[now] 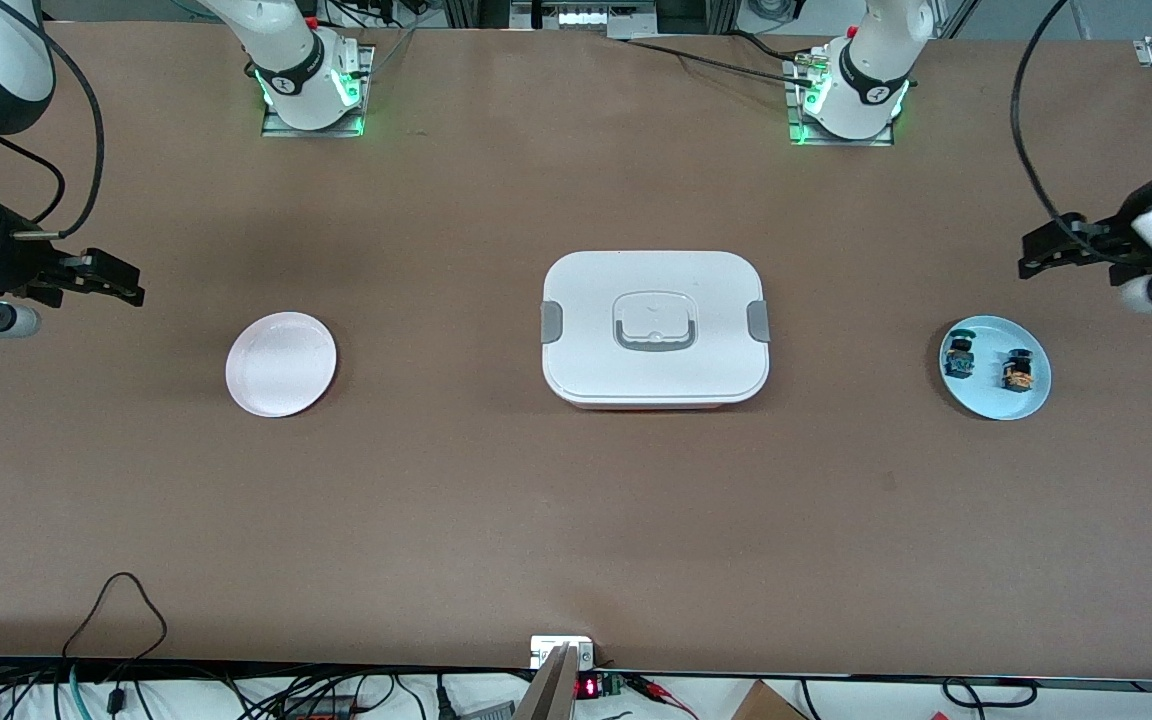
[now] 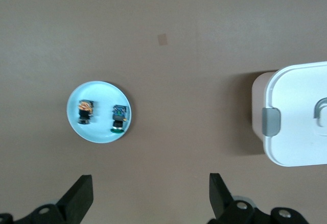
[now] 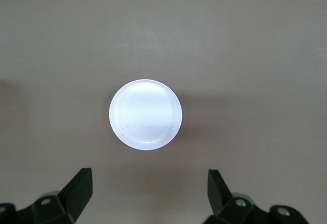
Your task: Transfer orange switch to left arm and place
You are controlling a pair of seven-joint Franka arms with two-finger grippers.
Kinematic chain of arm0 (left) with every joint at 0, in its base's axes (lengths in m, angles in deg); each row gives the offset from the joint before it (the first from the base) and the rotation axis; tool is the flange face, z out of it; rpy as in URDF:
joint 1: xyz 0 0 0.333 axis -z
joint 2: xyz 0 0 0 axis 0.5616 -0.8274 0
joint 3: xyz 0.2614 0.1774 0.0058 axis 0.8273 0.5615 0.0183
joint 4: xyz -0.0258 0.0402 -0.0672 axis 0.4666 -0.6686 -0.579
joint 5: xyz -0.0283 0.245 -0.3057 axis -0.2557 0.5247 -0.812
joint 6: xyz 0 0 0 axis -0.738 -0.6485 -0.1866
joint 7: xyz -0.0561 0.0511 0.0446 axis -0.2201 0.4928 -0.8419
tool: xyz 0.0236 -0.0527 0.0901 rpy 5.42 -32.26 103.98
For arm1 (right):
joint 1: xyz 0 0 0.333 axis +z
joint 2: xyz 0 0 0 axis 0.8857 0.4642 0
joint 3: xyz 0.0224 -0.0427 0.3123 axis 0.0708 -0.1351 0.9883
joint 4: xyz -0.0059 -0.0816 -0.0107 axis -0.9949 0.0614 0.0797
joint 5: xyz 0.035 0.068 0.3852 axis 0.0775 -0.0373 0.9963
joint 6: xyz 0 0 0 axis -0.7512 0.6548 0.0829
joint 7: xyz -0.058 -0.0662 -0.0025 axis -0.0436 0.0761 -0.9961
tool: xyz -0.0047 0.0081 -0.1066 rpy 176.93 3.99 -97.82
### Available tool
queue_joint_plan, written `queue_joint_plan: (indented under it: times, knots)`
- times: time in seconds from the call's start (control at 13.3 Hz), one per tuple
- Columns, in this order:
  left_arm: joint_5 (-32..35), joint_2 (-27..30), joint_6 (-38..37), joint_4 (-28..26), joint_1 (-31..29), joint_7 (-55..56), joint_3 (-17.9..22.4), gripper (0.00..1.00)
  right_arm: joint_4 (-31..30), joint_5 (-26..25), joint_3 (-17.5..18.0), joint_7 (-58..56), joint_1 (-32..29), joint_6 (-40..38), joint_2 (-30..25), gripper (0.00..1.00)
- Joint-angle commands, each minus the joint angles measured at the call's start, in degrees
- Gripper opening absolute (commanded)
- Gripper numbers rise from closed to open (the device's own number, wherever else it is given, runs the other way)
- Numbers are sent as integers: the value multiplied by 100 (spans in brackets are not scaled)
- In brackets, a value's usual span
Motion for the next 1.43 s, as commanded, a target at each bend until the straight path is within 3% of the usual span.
queue_joint_plan:
  times: [0.0,0.38,1.05,1.35]
  knots:
    - [-388,268,105,-527,968,-39,1237,100,26,-30,102,105,-76,-87,-61,100]
    - [-353,980,669,-1609,1112,40,1320,100,105,-30,102,96,-67,-95,-78,100]
    - [-274,822,545,-1522,1006,14,1346,100,149,-100,111,114,-58,-192,-114,100]
    - [261,787,431,-1311,1085,40,1250,100,149,-65,102,114,-58,-192,-114,100]
